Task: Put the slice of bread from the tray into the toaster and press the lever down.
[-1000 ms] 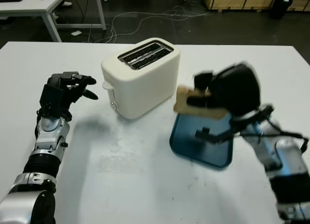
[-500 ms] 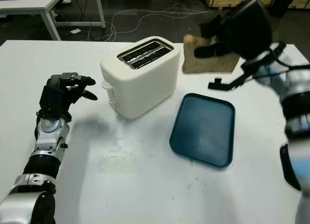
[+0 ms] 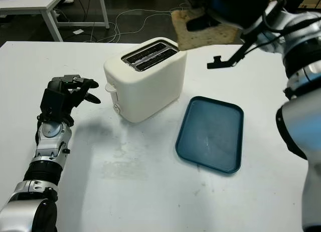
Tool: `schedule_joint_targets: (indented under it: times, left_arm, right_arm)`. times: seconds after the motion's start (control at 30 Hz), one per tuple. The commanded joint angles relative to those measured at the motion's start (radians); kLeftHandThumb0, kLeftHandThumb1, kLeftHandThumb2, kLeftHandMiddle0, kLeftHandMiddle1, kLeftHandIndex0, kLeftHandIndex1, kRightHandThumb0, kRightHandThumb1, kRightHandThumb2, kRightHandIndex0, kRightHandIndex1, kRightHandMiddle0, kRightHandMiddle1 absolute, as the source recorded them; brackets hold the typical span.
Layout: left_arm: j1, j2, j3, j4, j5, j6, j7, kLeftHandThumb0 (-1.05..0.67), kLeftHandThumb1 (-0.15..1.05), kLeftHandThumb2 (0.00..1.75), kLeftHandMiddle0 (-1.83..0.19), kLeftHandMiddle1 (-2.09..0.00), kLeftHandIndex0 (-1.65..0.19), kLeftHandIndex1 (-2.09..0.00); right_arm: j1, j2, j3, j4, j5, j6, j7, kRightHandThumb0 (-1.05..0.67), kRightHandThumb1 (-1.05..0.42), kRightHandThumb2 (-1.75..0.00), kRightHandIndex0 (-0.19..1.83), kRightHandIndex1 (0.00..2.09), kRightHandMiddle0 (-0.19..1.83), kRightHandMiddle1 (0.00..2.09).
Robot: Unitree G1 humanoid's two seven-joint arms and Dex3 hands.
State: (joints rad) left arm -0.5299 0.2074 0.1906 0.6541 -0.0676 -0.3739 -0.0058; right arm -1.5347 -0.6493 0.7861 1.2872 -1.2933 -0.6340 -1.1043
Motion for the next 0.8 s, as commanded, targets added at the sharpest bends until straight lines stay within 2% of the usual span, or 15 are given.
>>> schedule_joint_targets:
  times: [0.0, 0.17, 0.27, 0.37, 0.4, 0.47, 0.63, 0.77]
  left_arm:
    - [0.004, 0.000, 0.001, 0.001, 0.004, -0.002, 0.003, -1.05, 0.87, 0.00, -1.57, -0.66, -1.56, -0.35]
    - [-0.001, -0.005, 0.001, -0.001, -0.006, 0.006, -0.003, -1.05, 0.85, 0.00, -1.57, -0.65, -1.57, -0.34]
    - [-0.006, -0.007, -0.003, 0.004, -0.001, 0.000, -0.002, -1.05, 0.85, 0.00, -1.57, -0.64, -1.57, -0.34]
    - [-0.008, -0.009, -0.004, 0.003, -0.003, 0.003, -0.002, -1.05, 0.85, 0.00, -1.57, -0.64, -1.57, -0.33]
    - [-0.008, -0.009, -0.004, 0.001, -0.004, 0.005, -0.003, -1.05, 0.85, 0.00, -1.57, -0.65, -1.57, -0.33]
    - [-0.009, -0.009, -0.003, 0.000, -0.007, 0.008, -0.006, -1.05, 0.84, 0.00, -1.57, -0.65, -1.57, -0.32]
    - [-0.007, -0.005, -0.007, -0.004, 0.003, 0.005, 0.000, -1.05, 0.85, 0.00, -1.57, -0.66, -1.57, -0.32]
    - [-0.007, -0.006, -0.005, -0.005, 0.000, 0.009, 0.000, -1.05, 0.85, 0.00, -1.57, -0.66, -1.57, -0.32]
  right_arm:
    - [-0.062, 0.022, 0.015, 0.005, 0.003, 0.020, -0.027, -0.64, -0.92, -0.63, 1.17, 1.75, 0.82, 1.75]
    - [-0.098, 0.062, 0.035, 0.019, 0.018, 0.025, -0.007, -0.65, -0.92, -0.63, 1.21, 1.75, 0.90, 1.75]
    - [-0.104, 0.093, 0.040, 0.029, 0.028, 0.018, 0.014, -0.64, -0.92, -0.55, 1.21, 1.75, 0.91, 1.75]
    - [-0.104, 0.118, 0.042, 0.036, 0.036, 0.019, 0.029, -0.63, -0.92, -0.39, 1.20, 1.75, 0.89, 1.75]
    - [-0.103, 0.126, 0.044, 0.038, 0.039, 0.014, 0.033, -0.63, -0.92, -0.39, 1.20, 1.75, 0.89, 1.75]
    - [-0.098, 0.143, 0.052, 0.044, 0.037, 0.021, 0.037, -0.65, -0.92, -0.50, 1.19, 1.75, 0.89, 1.75]
    - [-0.081, 0.176, 0.077, 0.063, 0.032, 0.030, 0.049, -0.63, -0.92, -0.52, 1.18, 1.75, 0.85, 1.75]
    - [-0.066, 0.199, 0.092, 0.074, 0.034, 0.039, 0.076, -0.60, -0.92, -0.35, 1.18, 1.75, 0.85, 1.75]
